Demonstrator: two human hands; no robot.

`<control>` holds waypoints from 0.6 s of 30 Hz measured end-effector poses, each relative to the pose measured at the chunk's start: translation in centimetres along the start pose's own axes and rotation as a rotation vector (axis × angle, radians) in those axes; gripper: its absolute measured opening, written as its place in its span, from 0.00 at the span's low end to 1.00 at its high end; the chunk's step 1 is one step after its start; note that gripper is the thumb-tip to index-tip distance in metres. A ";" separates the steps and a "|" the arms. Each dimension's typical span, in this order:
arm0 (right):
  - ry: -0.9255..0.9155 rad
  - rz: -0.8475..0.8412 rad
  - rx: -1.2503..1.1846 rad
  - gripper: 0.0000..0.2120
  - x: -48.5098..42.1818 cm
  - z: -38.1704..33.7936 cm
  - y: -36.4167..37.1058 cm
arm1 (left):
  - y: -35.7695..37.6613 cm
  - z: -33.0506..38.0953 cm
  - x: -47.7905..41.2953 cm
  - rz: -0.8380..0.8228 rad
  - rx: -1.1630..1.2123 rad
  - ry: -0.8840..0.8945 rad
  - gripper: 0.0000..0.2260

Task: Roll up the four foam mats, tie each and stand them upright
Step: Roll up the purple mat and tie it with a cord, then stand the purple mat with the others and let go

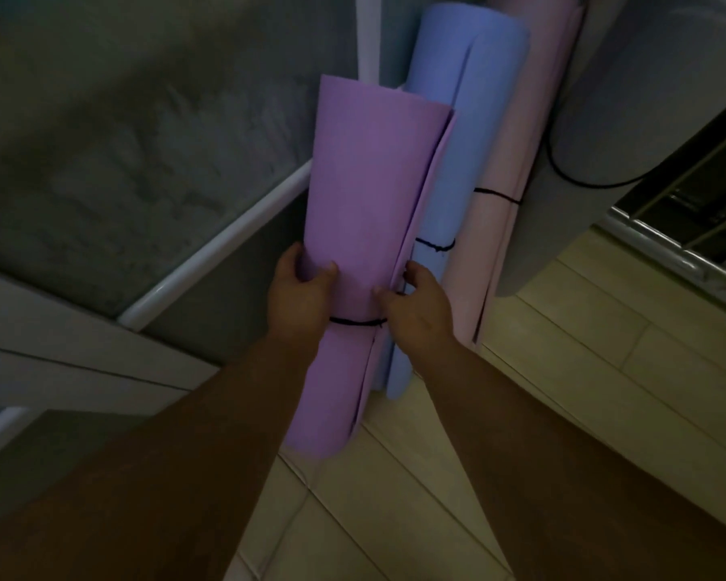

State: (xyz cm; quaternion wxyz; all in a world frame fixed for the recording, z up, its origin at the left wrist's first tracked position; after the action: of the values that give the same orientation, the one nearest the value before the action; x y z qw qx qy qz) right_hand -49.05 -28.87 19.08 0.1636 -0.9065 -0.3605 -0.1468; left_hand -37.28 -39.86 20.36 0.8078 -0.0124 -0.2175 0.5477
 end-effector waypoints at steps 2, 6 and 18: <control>0.001 0.011 0.011 0.29 0.5 -0.4 -0.5 | -0.3 0.8 0.7 -0.014 0.020 -0.014 0.28; 0.005 0.034 -0.001 0.27 2.4 -1.4 -1.2 | -1.1 1.6 2.2 -0.094 0.030 -0.019 0.28; -0.057 0.221 -0.055 0.20 13.7 -6.2 -3.5 | -4.5 5.1 10.2 -0.260 0.029 0.010 0.29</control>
State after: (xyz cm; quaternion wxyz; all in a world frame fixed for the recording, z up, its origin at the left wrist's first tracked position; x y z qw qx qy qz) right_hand -42.90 -20.68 30.55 0.1435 -0.9487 -0.2586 -0.1118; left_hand -32.08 -33.71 29.60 0.8732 0.0247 -0.2052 0.4413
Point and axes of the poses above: each hand's wrist, its own x-axis away from the middle knuckle, its own y-axis out of the palm, z = x × y, the point moved 5 cm from there along -x, towards the middle knuckle, and after that the axes turned 4 degrees about -x, right-handed, at the moved point
